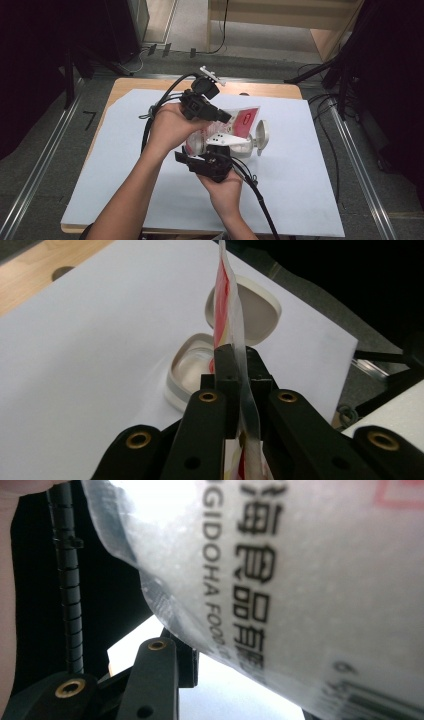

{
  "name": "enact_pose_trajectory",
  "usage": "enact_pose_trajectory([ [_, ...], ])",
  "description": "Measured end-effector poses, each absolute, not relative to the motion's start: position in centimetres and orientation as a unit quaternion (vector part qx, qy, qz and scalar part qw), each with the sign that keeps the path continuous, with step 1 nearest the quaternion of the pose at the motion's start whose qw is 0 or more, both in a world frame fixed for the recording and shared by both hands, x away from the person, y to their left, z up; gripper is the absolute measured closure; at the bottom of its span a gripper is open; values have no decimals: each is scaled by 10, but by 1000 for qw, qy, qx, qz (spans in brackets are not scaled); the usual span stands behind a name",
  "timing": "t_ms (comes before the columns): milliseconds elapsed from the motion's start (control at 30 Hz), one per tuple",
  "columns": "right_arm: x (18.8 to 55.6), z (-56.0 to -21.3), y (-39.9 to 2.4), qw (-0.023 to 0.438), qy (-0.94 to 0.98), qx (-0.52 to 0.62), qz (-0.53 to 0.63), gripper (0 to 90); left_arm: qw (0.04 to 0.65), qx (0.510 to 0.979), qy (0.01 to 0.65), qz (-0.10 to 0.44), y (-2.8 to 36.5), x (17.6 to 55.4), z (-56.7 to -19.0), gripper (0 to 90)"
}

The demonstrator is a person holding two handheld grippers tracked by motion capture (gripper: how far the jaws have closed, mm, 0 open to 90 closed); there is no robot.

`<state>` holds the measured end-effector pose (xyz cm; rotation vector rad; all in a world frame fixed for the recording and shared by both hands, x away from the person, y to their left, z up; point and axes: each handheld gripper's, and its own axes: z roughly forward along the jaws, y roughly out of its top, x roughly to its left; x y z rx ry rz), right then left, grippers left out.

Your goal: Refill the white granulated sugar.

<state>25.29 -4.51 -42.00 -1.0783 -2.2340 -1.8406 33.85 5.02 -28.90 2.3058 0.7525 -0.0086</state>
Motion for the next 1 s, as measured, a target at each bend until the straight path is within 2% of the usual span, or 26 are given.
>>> enact_pose_trajectory([
  [300,253,-420,-45,29,-721,-351,-597,636,352,890,290,-22,49,339,-292,877],
  [1000,252,-414,-45,33,-712,-347,-610,634,340,890,303,-7,43,339,-285,874],
])
